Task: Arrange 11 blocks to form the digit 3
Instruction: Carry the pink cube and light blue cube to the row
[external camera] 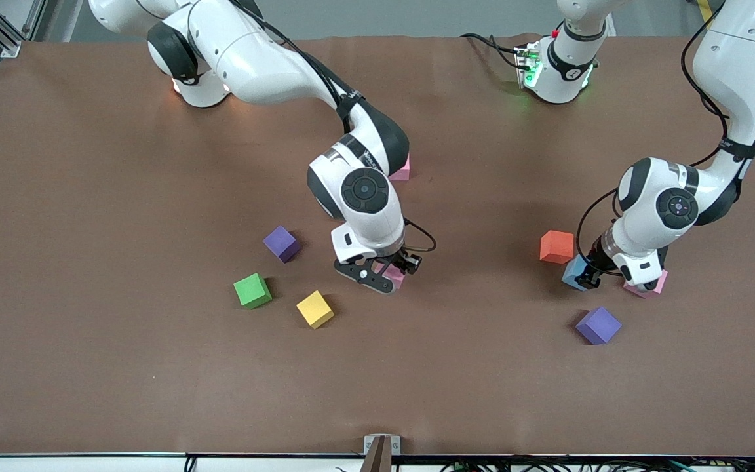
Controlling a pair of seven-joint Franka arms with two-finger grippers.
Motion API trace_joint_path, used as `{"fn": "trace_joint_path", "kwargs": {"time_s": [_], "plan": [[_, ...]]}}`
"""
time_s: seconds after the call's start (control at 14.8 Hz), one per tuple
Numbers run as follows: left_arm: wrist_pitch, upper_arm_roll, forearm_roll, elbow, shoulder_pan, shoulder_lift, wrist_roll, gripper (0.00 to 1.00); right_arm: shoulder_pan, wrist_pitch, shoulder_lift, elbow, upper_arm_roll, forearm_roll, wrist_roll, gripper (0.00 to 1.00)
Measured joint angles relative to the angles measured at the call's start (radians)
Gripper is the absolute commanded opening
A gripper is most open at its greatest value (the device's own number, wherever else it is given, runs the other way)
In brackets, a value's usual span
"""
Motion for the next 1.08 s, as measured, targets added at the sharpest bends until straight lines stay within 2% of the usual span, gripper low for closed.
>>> {"fn": "trace_joint_path", "kwargs": {"time_s": [0.13, 0.34, 0.47, 0.61, 0.88, 1.08], "plan": [[-0.043, -0.009, 0.001, 0.035, 0.0, -0.003, -0.023, 0.36, -0.015, -0.001, -0.021, -0.035, 0.018, 0.04, -0.082, 0.02], [-0.163, -0.081, 0.001, 0.095, 0.0, -0.017, -0.107, 0.36, -0.068, 0.0, -0.076, -0.123, 0.049, 0.111, -0.226, 0.02], [-0.226, -0.147, 0.002, 0.118, -0.002, -0.029, -0.201, 0.36, -0.083, 0.028, -0.133, -0.218, 0.058, 0.12, -0.278, 0.01], [-0.245, -0.199, 0.002, 0.12, -0.02, -0.033, -0.322, 0.36, -0.083, 0.122, -0.21, -0.374, 0.067, 0.12, -0.336, 0.01], [-0.247, -0.224, 0.003, 0.118, -0.169, -0.027, -0.635, 0.36, -0.074, 0.274, -0.351, -0.692, 0.074, 0.12, -0.432, 0.0], [-0.247, -0.223, 0.003, 0.129, -0.294, -0.009, -0.803, 0.36, -0.07, 0.315, -0.393, -0.799, 0.074, 0.12, -0.456, 0.0]]}}
